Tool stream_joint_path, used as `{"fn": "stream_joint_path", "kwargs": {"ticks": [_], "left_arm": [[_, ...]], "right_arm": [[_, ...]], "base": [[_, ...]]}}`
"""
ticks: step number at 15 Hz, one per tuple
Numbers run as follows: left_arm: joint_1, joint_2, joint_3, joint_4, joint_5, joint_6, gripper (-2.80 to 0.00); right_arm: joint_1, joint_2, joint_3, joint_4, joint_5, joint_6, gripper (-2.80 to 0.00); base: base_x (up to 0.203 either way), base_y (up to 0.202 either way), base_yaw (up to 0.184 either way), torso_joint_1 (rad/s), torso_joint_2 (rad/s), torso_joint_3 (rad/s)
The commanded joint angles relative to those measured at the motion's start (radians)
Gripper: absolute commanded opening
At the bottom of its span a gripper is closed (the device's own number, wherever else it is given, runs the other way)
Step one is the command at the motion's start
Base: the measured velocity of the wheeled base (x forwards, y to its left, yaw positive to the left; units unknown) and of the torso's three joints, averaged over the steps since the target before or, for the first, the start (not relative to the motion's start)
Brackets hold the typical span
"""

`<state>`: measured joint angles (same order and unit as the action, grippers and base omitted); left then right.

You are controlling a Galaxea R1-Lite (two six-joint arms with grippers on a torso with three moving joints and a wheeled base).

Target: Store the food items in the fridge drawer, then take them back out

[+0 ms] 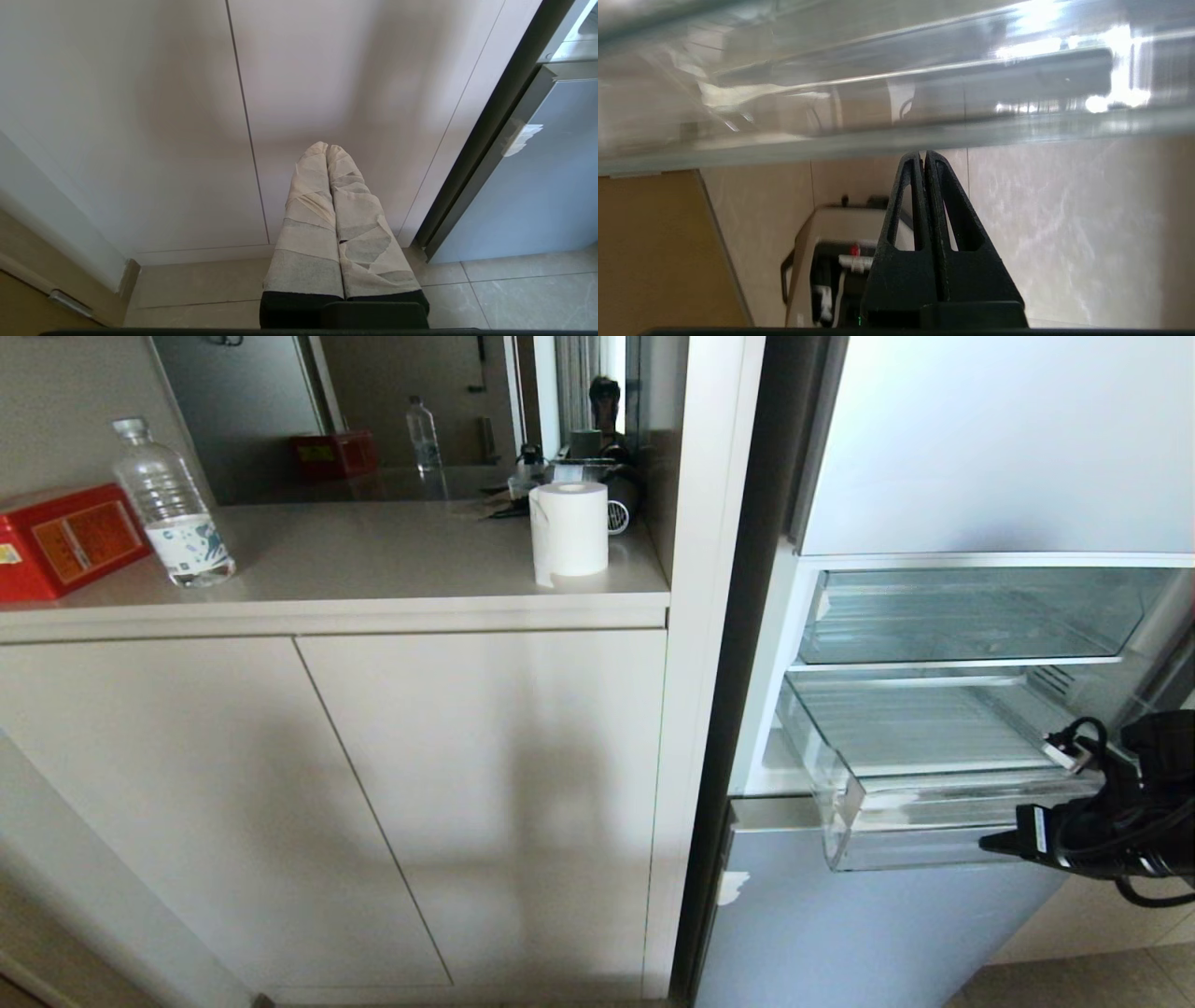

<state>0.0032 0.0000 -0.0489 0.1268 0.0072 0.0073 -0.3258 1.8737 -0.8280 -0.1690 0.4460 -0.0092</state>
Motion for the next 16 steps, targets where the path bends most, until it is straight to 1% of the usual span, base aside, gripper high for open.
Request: {"fn": "stream_joint_path", "kwargs": {"ticks": [1, 5, 7, 9, 11, 12, 14, 15, 16], "left_arm": [[0.000, 0.000, 0.000, 0.001, 0.000, 0.000, -2.80], [0.000, 0.000, 0.000, 0.001, 0.000, 0.000, -2.80], [0.000, 0.000, 0.000, 0.001, 0.000, 0.000, -2.80], [0.000, 0.000, 0.000, 0.002, 0.000, 0.000, -2.80], [0.000, 0.000, 0.000, 0.001, 0.000, 0.000, -2.80], [0.000, 0.000, 0.000, 0.001, 0.000, 0.000, -2.80], [0.000, 0.000, 0.000, 0.001, 0.000, 0.000, -2.80], [0.000, 0.000, 0.000, 0.001, 0.000, 0.000, -2.80], [0.000, 0.000, 0.000, 0.001, 0.000, 0.000, -2.80]], "right_arm": [[0.026, 0.105, -0.058, -0.094, 0.002, 0.020, -2.80], [0.061, 0.165, -0.192, -0.125, 0.003, 0.093, -2.80], [0.095, 0.200, -0.236, -0.139, -0.002, 0.109, -2.80], [0.127, 0.223, -0.248, -0.195, -0.006, 0.118, -2.80], [0.157, 0.252, -0.276, -0.256, -0.014, 0.166, -2.80], [0.173, 0.273, -0.289, -0.276, -0.051, 0.170, -2.80], [0.209, 0.330, -0.334, -0.352, -0.167, 0.173, -2.80], [0.223, 0.349, -0.356, -0.398, -0.202, 0.178, -2.80], [0.225, 0.352, -0.362, -0.402, -0.205, 0.179, -2.80]], "base": [[0.000, 0.000, 0.000, 0.000, 0.00, 0.000], [0.000, 0.000, 0.000, 0.000, 0.00, 0.000], [0.000, 0.000, 0.000, 0.000, 0.00, 0.000], [0.000, 0.000, 0.000, 0.000, 0.00, 0.000], [0.000, 0.000, 0.000, 0.000, 0.00, 0.000], [0.000, 0.000, 0.000, 0.000, 0.00, 0.000], [0.000, 0.000, 0.000, 0.000, 0.00, 0.000], [0.000, 0.000, 0.000, 0.000, 0.00, 0.000], [0.000, 0.000, 0.000, 0.000, 0.00, 0.000]]}}
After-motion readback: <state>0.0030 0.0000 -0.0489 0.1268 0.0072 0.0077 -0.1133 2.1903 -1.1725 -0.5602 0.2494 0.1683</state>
